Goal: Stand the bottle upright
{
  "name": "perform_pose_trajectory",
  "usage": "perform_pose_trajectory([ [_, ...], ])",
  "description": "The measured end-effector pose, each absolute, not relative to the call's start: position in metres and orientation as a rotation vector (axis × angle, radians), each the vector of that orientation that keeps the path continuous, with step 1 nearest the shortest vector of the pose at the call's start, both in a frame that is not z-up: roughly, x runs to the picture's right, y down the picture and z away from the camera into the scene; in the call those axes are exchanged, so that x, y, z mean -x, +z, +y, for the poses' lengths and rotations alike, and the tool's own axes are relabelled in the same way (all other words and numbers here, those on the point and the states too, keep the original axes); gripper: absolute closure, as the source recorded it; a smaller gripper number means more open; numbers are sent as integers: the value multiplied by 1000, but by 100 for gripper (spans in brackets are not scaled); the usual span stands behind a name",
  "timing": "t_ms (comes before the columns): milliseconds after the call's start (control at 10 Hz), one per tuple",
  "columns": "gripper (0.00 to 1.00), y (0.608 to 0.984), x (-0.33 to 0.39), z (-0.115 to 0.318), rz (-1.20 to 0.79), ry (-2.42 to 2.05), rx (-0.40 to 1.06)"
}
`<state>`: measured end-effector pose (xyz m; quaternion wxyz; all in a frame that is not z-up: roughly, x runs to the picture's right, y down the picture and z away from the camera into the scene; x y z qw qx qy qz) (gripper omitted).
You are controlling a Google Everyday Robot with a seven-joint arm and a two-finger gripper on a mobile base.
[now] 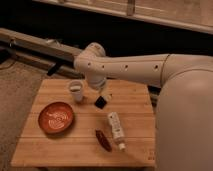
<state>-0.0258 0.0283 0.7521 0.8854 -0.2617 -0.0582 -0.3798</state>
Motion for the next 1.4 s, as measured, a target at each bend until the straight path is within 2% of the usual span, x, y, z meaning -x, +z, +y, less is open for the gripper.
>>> perform_pose_trajectory([
  [200,20,753,25,32,-128,-827,530],
  [700,20,760,-27,86,-284,-1053,478],
  [1400,20,756,-30,148,-392,-1242,520],
])
